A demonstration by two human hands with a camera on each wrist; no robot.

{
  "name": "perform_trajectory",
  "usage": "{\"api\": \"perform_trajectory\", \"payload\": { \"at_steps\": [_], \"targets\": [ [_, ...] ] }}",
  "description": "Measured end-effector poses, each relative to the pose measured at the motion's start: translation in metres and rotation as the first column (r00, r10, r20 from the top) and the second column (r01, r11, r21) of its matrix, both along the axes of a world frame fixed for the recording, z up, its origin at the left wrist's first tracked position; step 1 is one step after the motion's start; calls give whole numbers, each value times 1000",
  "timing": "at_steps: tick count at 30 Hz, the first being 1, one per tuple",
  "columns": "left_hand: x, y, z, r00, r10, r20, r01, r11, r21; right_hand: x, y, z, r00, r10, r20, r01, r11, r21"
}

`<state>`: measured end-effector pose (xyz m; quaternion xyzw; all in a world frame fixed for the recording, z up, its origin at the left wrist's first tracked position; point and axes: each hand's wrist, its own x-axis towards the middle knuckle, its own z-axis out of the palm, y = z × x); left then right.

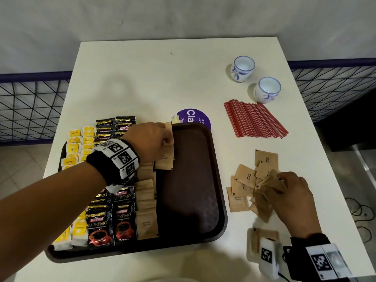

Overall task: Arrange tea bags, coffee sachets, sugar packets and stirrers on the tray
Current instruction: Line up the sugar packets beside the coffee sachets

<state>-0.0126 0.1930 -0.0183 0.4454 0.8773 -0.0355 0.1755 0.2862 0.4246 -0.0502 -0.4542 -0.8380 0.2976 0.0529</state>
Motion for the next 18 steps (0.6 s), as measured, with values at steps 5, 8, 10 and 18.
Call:
{"api": "perform_trajectory", "payload": {
  "at_steps": [5,8,10,18],
  "targets": [
    [9,0,5,995,-96,30,98,992,-74,1,0,-1,1000,-14,7,14,1000,-11],
    [13,-1,1,984,-169,-48,165,983,-84,1,-1,-1,1000,-10,-1,10,1000,-3],
    [16,-2,-1,981,-181,-67,174,980,-96,1,0,-1,1000,-15,-4,15,1000,-6],
    [20,-2,0,983,-159,-92,150,984,-96,1,-1,-3,1000,-13,-11,13,1000,5]
  ]
}}
